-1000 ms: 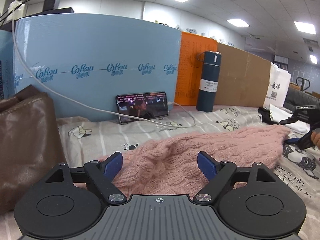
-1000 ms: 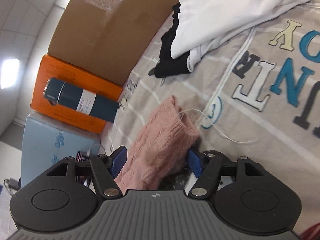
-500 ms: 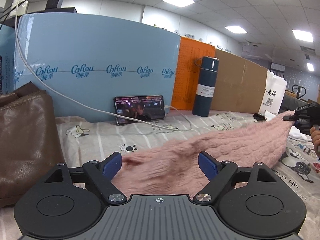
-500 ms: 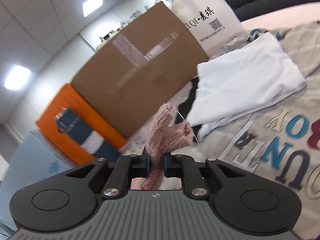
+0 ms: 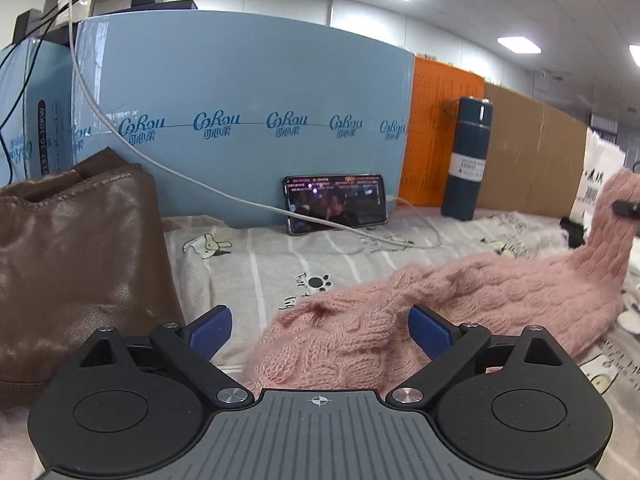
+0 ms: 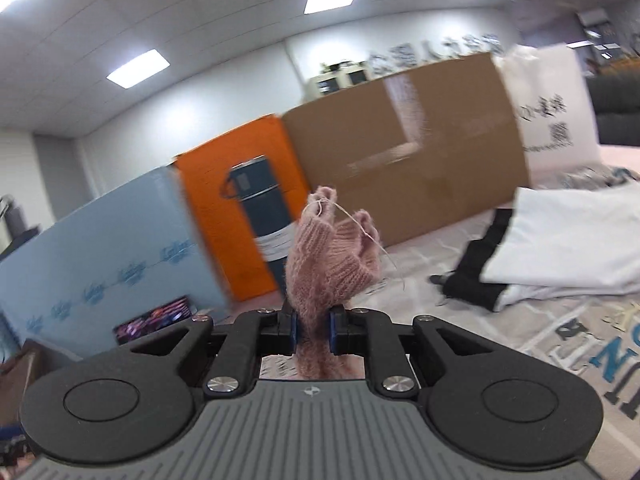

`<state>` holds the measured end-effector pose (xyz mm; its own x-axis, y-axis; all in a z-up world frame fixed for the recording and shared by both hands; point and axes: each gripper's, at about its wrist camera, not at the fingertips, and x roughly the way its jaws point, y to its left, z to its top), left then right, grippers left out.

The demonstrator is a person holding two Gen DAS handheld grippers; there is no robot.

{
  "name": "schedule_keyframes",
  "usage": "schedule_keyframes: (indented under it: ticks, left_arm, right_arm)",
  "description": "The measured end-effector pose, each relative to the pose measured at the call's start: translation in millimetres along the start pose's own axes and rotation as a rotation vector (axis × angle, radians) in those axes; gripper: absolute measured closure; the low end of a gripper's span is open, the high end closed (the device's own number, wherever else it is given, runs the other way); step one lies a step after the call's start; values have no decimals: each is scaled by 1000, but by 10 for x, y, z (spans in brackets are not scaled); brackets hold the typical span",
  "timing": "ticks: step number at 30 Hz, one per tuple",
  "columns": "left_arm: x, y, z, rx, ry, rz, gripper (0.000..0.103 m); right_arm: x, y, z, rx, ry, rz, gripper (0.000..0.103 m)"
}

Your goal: Fold clothes

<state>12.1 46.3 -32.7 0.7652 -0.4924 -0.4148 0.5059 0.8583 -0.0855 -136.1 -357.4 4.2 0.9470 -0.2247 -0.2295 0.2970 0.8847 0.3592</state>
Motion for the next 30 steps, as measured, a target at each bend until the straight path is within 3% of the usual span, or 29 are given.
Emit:
schedule_keyframes:
  ticks: [8, 10, 12, 15, 18, 24, 27, 30]
  left_arm:
    - [-61, 42, 13, -49, -38, -17, 6]
    - [-77, 51, 14, -56, -43, -28, 6]
    - [-85, 51, 15, -60, -48, -38, 6]
    - [-106, 49, 11, -66, -55, -45, 6]
    - [-123, 53, 12, -78, -62, -50, 6]
    - [-120, 75, 13, -106, -52, -54, 6]
    - [-113, 85, 9, -114, -45, -48, 6]
    - [-116, 108, 7, -130, -43, -49, 6]
  right_arm:
    - [146, 496, -390, -146, 159, 101, 82]
    - [160, 574, -467, -177, 191, 114, 61]
    - [139, 662, -533, -202, 210, 143, 47]
    - [108, 778, -587, -226, 228, 186, 33]
    - [68, 869, -644, -229, 240, 221, 27]
    - [115, 1003, -764, -252, 319, 277, 24]
    - [42, 997, -737, -233, 299, 308, 24]
    - [-146, 909, -594, -162, 208, 413, 24]
